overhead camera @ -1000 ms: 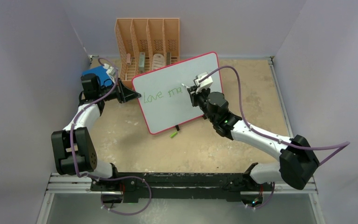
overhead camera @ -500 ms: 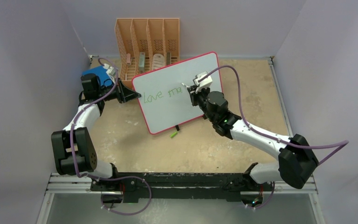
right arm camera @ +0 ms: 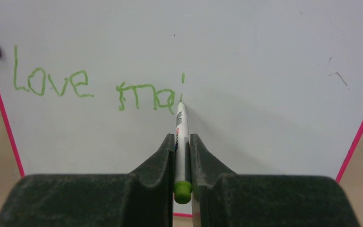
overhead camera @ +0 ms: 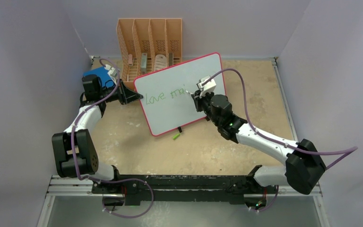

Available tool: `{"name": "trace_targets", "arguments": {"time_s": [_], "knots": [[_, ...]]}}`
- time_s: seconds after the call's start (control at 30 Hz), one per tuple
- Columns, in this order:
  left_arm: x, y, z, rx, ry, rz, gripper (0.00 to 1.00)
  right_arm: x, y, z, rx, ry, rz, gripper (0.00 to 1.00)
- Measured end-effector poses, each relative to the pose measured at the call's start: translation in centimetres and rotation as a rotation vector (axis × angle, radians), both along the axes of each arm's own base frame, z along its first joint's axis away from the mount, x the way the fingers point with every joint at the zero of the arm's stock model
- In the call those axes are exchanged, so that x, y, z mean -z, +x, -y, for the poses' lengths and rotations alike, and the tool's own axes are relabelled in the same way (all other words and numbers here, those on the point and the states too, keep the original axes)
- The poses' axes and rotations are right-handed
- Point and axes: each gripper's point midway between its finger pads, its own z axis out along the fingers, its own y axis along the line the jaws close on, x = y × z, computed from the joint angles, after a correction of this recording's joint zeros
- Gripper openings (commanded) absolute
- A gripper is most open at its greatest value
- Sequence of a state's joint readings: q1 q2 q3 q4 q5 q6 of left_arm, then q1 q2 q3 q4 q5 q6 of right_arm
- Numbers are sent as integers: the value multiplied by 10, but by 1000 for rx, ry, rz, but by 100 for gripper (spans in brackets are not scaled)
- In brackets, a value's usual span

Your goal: Write a sentence on the whiteboard

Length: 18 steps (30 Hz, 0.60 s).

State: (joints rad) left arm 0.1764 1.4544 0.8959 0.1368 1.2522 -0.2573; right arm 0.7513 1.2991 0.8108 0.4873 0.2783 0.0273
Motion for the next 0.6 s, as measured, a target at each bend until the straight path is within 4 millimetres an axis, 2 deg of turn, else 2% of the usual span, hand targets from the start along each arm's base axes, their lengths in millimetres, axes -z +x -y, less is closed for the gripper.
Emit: {"name": "trace_targets", "arguments": {"time_s": [0.2,0.6], "knots": [[0,0,0,0,0,0,0,9,-5,2,-5,-10,-30,0],[0,0,0,0,0,1,0,11,-7,3,-5,-11,-40,0]]}}
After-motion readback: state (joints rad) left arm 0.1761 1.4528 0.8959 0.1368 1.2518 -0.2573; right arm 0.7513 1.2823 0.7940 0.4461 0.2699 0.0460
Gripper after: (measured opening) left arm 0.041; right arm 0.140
